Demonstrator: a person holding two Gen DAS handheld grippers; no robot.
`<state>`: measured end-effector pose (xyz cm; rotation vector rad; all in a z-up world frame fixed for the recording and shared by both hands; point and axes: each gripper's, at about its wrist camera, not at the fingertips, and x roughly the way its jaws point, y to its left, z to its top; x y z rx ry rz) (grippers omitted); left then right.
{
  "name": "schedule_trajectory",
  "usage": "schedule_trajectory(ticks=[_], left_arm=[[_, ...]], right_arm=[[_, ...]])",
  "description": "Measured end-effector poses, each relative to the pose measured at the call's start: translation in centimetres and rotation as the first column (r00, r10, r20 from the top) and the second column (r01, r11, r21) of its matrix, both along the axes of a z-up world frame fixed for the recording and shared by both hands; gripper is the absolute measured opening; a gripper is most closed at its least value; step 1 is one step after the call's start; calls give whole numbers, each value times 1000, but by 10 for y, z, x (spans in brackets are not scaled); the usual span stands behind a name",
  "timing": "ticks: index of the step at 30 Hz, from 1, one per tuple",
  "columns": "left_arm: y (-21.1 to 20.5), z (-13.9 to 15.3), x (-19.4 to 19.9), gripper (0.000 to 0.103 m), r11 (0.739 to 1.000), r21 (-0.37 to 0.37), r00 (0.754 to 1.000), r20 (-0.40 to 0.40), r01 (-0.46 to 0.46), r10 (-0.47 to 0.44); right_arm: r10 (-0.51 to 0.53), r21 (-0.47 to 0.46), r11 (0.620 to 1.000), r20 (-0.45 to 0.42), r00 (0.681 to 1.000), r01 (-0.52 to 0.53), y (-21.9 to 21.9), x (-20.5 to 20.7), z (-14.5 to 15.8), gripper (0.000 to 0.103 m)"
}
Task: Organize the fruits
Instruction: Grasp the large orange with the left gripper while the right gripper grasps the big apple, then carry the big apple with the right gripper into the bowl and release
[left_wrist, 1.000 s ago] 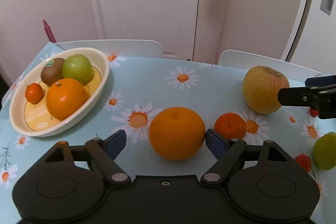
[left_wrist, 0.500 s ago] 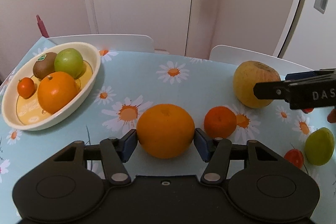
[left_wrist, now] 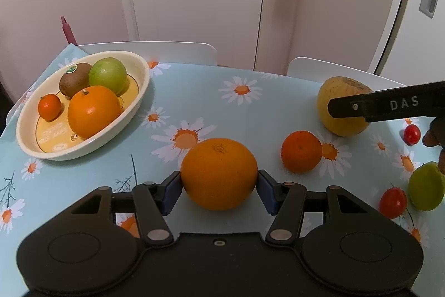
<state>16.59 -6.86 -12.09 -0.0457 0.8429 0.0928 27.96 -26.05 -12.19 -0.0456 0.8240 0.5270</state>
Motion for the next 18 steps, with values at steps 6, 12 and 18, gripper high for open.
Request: schedule_trajectory(ticks=[6, 12, 18], left_arm=[[4, 3, -7, 62, 1000, -6, 1000, 9, -18, 18], [12, 13, -17, 62, 999, -7, 999, 33, -36, 36], [25, 33, -27, 62, 998, -9, 996, 62, -59, 59]], right_arm=[[1, -4, 1000, -7, 1000, -1, 3, 3, -5, 90], [-1, -20, 1000, 18, 1000, 1, 6, -4, 1, 90], [20, 3, 1000, 46, 999, -20, 14, -20, 26, 90]])
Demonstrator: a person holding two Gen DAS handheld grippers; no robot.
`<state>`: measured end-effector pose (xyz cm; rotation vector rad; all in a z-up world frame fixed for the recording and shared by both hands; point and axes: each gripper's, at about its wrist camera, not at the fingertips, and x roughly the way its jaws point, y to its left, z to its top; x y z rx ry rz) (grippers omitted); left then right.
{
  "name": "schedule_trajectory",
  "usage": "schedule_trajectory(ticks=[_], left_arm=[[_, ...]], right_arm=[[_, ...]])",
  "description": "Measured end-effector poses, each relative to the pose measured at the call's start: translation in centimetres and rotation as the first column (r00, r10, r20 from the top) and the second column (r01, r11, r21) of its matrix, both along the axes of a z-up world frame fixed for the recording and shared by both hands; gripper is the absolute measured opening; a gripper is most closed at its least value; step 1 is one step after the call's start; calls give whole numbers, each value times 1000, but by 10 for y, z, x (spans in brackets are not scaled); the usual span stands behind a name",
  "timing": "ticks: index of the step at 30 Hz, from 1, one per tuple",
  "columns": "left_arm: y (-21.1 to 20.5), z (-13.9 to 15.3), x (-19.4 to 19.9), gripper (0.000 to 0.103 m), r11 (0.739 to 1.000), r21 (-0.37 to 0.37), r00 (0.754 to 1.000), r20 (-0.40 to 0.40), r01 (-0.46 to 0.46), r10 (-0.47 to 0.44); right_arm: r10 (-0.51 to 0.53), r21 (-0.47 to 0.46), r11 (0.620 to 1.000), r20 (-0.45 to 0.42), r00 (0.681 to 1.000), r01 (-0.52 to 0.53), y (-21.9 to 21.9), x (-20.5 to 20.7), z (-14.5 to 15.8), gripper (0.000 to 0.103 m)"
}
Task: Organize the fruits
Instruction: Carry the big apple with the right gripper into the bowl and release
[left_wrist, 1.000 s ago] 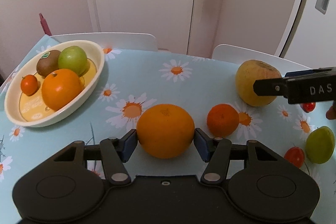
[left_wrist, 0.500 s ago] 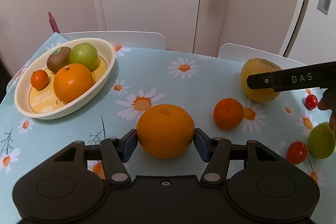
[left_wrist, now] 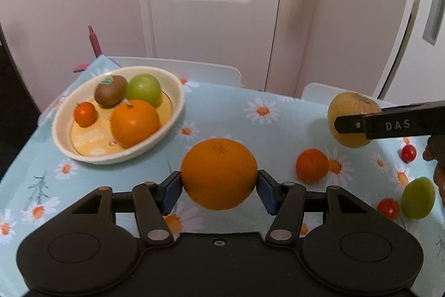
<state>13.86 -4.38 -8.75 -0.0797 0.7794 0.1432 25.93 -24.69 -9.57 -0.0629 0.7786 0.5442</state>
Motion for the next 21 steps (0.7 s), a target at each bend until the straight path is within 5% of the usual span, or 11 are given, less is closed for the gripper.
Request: schedule_trajectory(ticks=[12, 21], left_arm=[[54, 46, -22, 62, 999, 31, 998, 49, 37, -39], [119, 54, -23, 62, 994, 56, 994, 43, 97, -99]], right_arm=[[-7, 57, 998, 32, 999, 5, 55, -45, 61, 90], [-51, 75, 996, 37, 998, 48, 120, -62, 84, 90]])
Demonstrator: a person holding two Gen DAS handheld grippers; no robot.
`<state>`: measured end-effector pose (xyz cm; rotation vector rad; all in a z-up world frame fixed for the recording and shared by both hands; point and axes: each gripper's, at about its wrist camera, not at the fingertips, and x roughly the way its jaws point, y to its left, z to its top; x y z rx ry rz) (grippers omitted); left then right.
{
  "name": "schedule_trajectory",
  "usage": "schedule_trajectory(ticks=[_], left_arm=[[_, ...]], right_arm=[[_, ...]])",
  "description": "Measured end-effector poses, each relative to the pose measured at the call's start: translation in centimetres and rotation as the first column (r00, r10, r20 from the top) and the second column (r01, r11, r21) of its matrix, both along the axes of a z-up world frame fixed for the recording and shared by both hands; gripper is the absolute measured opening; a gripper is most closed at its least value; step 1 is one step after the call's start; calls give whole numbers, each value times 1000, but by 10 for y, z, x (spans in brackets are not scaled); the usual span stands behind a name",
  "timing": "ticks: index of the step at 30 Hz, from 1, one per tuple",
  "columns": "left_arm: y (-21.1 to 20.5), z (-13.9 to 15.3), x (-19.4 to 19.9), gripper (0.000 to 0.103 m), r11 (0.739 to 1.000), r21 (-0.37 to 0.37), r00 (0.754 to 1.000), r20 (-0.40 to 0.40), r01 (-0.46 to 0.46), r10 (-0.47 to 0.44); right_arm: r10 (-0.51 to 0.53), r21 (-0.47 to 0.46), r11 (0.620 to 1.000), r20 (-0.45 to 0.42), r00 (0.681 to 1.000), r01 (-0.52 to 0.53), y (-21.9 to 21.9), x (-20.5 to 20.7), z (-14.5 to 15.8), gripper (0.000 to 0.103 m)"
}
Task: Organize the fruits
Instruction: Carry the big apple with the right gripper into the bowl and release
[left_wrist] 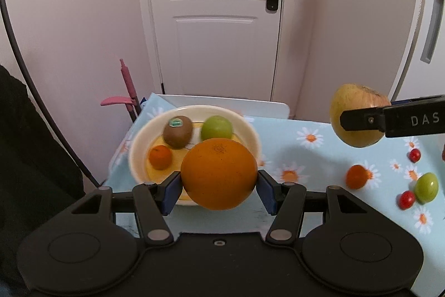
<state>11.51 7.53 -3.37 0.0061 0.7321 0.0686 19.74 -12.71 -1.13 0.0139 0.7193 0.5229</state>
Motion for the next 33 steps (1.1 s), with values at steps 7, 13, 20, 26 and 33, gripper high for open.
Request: schedule_trajectory(ticks=[7, 13, 20, 26, 33], left_arm=[[46, -4, 6, 62, 999, 8, 999, -6, 44, -44], [76, -9, 12, 62, 997, 17, 997, -6, 76, -76], [104, -20, 18, 62, 995, 25, 995, -25, 102, -101], [120, -29, 26, 62, 992, 17, 992, -34, 122, -121], [123, -38, 33, 62, 989, 7, 988, -40, 148, -148]], right_arm=[[-22, 3, 1000, 0, 1000, 22, 53, -1, 3, 90], [-21, 1, 1000, -4, 1000, 21, 100, 8, -3, 90], [7, -2, 1000, -10, 1000, -7, 147, 25, -18, 90], [48, -9, 999, -12, 999, -48, 175, 42, -35, 90], [64, -15, 998, -36, 997, -64, 190, 55, -53, 90]])
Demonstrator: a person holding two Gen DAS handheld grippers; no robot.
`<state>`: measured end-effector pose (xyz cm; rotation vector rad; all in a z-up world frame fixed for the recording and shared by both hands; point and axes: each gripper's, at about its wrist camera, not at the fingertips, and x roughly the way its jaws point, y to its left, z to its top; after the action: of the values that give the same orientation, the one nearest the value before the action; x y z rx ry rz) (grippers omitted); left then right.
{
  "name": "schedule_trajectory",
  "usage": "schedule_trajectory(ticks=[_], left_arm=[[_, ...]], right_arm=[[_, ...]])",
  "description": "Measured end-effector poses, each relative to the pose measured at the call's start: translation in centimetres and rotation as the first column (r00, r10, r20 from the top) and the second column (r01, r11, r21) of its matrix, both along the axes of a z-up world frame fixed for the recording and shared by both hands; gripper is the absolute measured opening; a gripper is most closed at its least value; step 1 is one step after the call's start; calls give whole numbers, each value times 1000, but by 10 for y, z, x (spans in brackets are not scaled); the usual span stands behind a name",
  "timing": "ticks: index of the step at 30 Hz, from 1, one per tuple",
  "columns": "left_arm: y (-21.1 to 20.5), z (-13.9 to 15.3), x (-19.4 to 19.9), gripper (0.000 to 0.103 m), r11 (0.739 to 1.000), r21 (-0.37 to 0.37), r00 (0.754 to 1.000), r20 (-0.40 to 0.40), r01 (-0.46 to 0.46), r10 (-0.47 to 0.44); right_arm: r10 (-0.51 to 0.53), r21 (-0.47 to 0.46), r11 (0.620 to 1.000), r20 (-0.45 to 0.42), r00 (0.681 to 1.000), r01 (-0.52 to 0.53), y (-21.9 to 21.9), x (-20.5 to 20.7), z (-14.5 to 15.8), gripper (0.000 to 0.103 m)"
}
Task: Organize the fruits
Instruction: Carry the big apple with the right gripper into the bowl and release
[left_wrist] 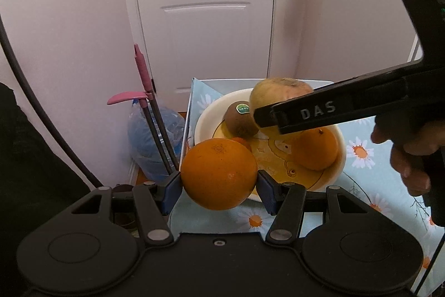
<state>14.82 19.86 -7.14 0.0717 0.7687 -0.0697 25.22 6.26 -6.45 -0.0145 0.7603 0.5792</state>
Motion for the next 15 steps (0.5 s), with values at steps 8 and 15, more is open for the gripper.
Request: schedule_trajectory(ticks=[8, 15], left_arm=[[0, -8, 5, 62, 1000, -12, 1000, -19, 22, -23], [-2, -6, 6, 62, 1000, -17, 999, -29, 16, -16]], right_arm=[[-30, 57, 998, 40, 999, 28, -8, -5, 7, 103], [-70, 71, 995, 40, 997, 67, -33, -8, 19, 103]])
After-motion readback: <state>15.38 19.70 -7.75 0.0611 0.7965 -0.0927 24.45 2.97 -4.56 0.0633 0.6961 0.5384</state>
